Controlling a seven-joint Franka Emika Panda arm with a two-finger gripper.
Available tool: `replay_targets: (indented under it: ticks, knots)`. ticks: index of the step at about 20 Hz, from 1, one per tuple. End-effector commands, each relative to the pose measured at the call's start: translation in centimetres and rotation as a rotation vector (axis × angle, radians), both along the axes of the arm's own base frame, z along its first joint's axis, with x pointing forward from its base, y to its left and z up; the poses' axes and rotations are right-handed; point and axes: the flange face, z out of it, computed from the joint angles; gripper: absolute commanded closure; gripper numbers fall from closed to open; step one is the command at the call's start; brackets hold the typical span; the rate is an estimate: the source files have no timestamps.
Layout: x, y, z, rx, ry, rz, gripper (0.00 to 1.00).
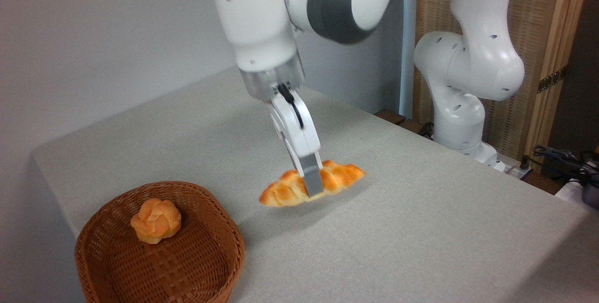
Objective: Put bread into the basket
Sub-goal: 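Lift the braided roll and carry it over the wicker basket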
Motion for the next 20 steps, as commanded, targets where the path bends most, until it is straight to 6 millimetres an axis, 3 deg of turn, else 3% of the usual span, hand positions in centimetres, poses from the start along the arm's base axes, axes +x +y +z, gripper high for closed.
replay_targets:
  ticks: [1, 3, 9, 14, 20]
  knots:
    - [5.4, -1.3, 3.7, 0.028, -0.032, 0.093, 0.43]
    - [8.6, -1.7, 4.6, 0.04, -0.074, 0.181, 0.42]
    - [15.9, -2.9, 4.1, 0.009, -0.153, 0.241, 0.41]
    - [19.0, -4.3, 1.4, -0.01, -0.241, 0.225, 0.4]
    - [20.4, -5.4, -1.4, -0.017, -0.266, 0.264, 0.24]
